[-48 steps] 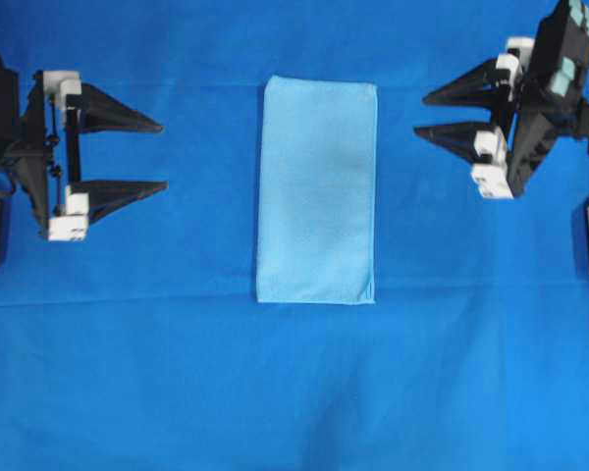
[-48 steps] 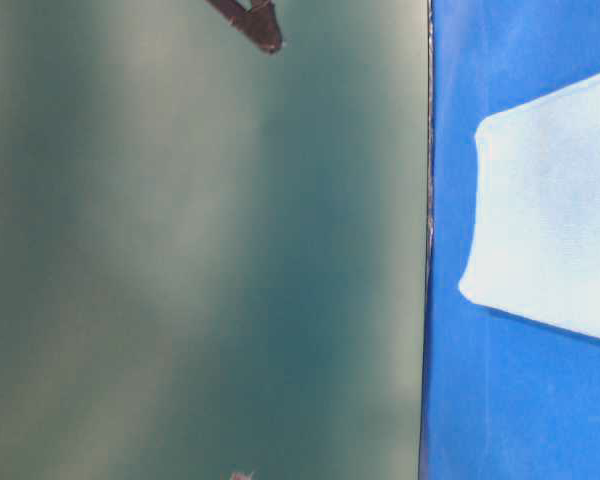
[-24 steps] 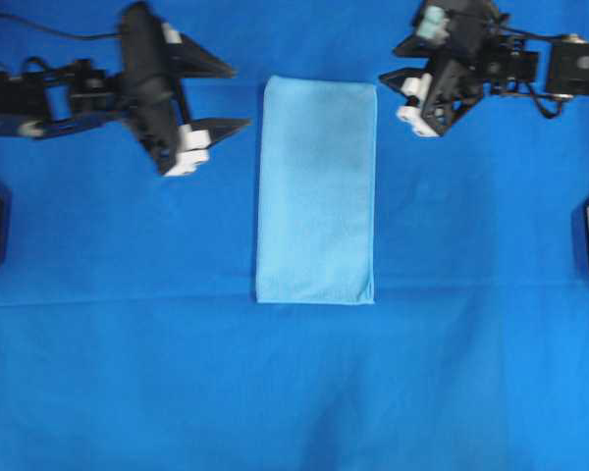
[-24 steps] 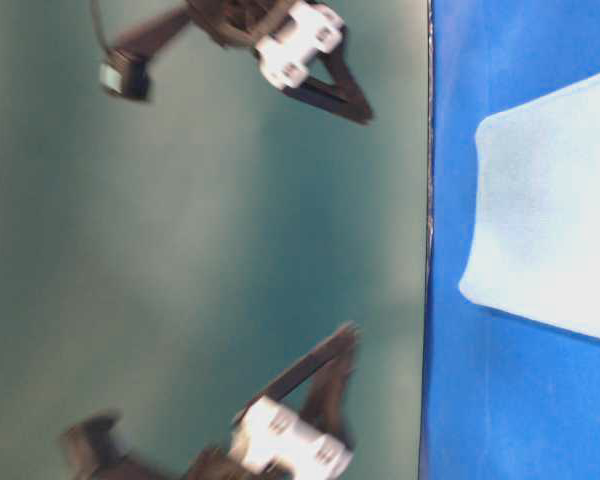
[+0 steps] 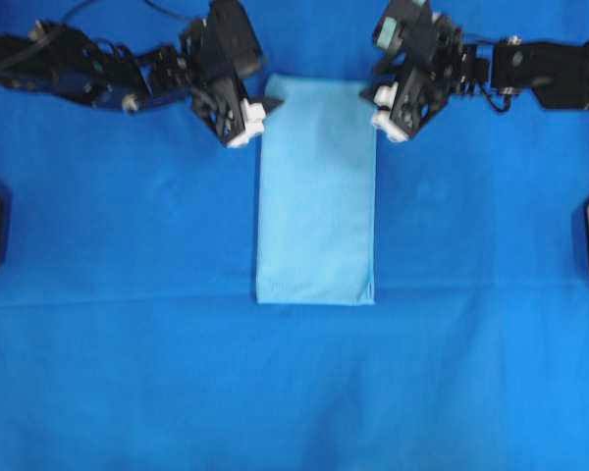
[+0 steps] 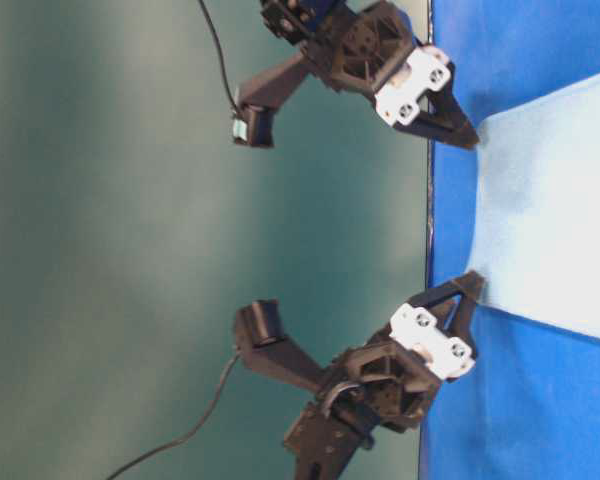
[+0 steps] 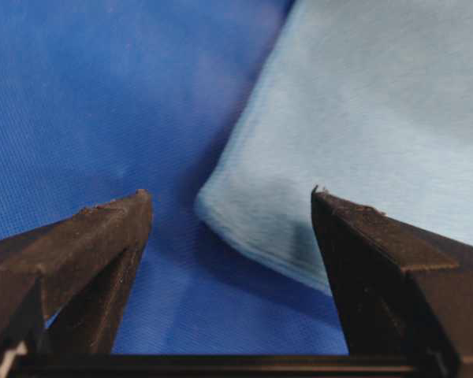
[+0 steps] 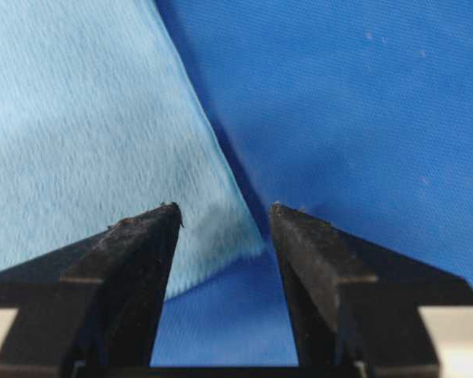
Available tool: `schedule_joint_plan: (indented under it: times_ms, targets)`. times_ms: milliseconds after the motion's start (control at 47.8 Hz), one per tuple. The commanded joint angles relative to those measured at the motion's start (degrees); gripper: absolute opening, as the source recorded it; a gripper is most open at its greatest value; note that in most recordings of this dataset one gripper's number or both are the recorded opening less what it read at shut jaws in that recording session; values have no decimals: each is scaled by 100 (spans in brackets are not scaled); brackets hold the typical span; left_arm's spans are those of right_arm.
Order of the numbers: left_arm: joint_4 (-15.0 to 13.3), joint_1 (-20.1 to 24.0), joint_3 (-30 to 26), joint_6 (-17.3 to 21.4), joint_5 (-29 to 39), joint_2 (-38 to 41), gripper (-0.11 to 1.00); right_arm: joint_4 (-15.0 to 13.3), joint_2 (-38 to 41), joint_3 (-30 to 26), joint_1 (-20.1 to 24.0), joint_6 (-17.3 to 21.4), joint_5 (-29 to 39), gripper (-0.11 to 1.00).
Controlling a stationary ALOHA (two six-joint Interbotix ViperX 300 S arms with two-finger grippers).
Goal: Fold the light blue towel.
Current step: 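Move both grippers to the far end corners of the towel strip, then grasp the far end corners with both grippers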
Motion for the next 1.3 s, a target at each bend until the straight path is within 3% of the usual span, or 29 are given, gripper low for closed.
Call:
schedule_joint_plan:
  times_ms: [0,168,272,356,482,544,963,1277]
  targets:
    - [0,88,-114,-9,-114,-18,78,-9,88,-185,-44,0,-79,55]
    - [0,123,-88,-9,-97,-9,77,-9,343,-316,-114,0,-70,55]
    - [0,132,-88,9,-26,9,69,-9,369,-316,-114,0,9,52]
    - [0,141,-97,62,62,26,51,-9,369,-290,-114,0,141,41]
    - [9,132,-105,281,141,62,15,-9,369,-281,-97,9,334,8]
    - [0,132,-105,281,158,70,3,-9,369,-281,-88,18,352,4]
    - [0,123,-167,448,299,-141,2,141,237,-352,-70,114,448,4]
    - [0,211,-237,721,686,-791,2,141,-624,-352,18,105,967,4]
